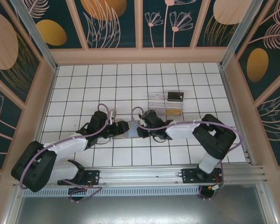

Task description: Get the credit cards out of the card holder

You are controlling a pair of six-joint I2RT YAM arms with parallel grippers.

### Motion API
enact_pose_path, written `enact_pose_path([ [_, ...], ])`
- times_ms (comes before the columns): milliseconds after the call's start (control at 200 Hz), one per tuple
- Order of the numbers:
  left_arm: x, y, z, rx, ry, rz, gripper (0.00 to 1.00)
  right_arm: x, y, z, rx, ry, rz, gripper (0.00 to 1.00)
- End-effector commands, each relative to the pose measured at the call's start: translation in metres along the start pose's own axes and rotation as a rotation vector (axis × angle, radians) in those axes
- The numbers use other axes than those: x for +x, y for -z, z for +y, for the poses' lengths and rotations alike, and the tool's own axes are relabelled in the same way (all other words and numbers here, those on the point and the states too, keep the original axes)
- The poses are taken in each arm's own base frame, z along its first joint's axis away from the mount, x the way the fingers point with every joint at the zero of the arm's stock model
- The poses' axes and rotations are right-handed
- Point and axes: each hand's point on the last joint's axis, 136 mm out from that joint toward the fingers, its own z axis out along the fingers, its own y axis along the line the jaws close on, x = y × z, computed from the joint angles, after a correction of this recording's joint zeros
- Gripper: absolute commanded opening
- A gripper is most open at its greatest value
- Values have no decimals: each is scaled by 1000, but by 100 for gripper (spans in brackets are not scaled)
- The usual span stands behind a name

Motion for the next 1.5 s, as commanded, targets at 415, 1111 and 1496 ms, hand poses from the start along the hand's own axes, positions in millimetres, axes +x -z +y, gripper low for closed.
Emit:
enact_pose_path([
  [415,-23,21,33,-258,-14,-139,68,17,-6,1,-7,-11,62,28],
  [1111,-10,7,49,-279,21,-73,65,18,-7,3,-7,-9,70,28],
  [1496,-8,5,53,-289,24,-62,64,19,-8,3,-6,-8,76,28],
])
